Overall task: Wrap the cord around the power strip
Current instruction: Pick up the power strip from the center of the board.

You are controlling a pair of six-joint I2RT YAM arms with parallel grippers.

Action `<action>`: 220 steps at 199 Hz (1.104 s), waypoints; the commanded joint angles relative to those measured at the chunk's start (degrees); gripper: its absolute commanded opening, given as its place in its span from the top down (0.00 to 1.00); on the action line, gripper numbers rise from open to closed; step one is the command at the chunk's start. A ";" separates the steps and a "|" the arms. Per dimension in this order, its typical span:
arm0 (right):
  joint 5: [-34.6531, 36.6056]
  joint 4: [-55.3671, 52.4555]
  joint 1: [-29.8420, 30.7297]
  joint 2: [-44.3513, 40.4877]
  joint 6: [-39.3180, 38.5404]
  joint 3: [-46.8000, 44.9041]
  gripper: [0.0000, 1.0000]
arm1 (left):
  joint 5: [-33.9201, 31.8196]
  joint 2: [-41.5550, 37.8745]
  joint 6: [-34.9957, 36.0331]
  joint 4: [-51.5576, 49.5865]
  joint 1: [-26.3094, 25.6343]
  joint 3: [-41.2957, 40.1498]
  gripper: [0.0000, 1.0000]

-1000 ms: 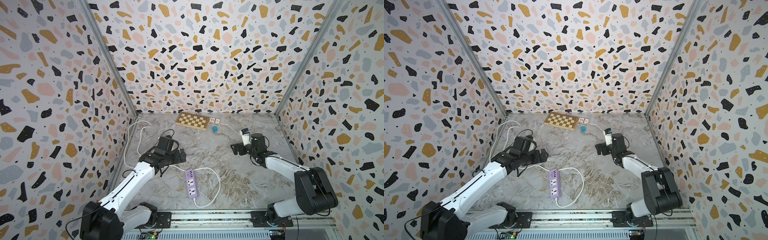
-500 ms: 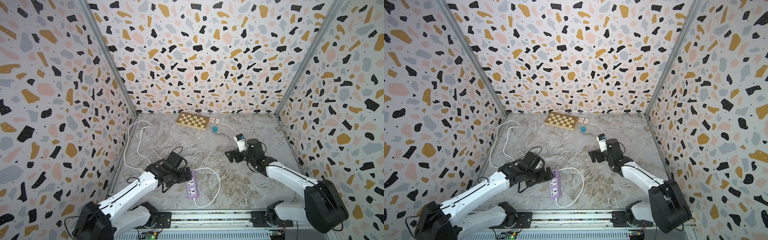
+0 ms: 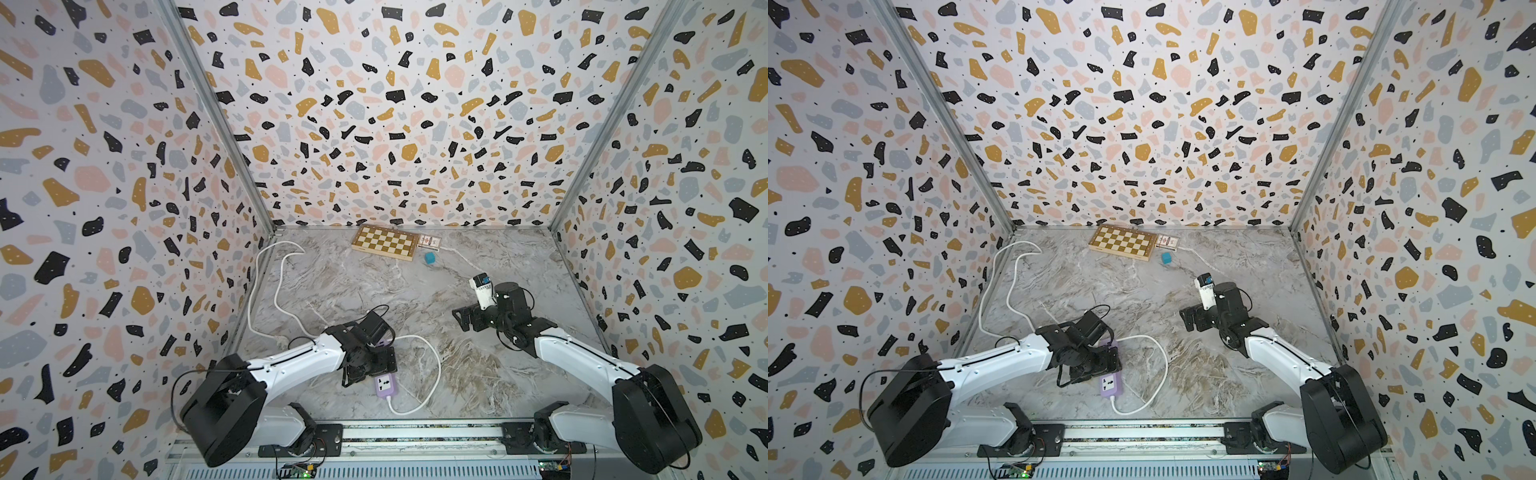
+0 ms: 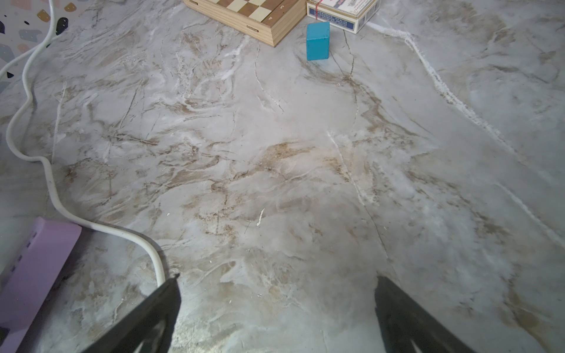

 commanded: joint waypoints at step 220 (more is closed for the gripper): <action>2.58 -0.50 -3.88 -8.33 -9.54 0.08 0.01 | -11.43 24.67 65.74 -26.03 0.06 49.76 0.74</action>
